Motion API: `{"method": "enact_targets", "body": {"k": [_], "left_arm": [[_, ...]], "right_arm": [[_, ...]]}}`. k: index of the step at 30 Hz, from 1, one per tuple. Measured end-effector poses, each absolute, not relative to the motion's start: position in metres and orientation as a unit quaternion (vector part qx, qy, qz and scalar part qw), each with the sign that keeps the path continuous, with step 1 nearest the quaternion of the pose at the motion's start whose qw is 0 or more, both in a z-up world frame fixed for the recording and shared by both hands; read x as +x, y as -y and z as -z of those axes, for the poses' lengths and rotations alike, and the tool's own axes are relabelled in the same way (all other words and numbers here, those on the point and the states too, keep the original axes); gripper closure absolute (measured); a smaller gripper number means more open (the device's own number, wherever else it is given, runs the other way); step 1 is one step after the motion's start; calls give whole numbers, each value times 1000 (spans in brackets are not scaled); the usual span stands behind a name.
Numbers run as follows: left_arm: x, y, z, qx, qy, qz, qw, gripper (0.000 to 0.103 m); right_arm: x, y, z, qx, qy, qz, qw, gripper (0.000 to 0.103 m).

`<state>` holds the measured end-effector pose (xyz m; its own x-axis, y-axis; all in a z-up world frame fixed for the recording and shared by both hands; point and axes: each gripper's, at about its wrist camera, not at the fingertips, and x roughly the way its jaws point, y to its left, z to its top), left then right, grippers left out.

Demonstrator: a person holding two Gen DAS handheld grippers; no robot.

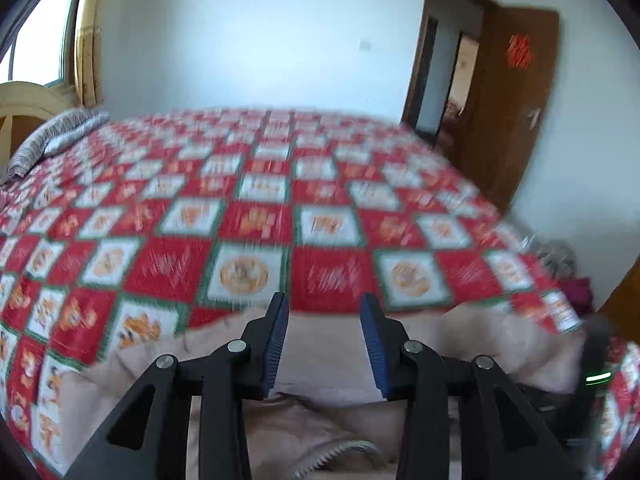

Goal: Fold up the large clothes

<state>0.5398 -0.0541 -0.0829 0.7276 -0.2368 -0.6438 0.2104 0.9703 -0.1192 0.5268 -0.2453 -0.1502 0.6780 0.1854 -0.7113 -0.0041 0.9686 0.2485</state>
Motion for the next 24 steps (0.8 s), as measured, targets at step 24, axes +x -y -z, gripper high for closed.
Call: {"method": "enact_targets", "body": {"k": [24], "left_arm": [[556, 55, 150, 2, -401, 88, 912, 65]], "right_arm": [[527, 266, 151, 136, -414, 5, 900, 91]]}}
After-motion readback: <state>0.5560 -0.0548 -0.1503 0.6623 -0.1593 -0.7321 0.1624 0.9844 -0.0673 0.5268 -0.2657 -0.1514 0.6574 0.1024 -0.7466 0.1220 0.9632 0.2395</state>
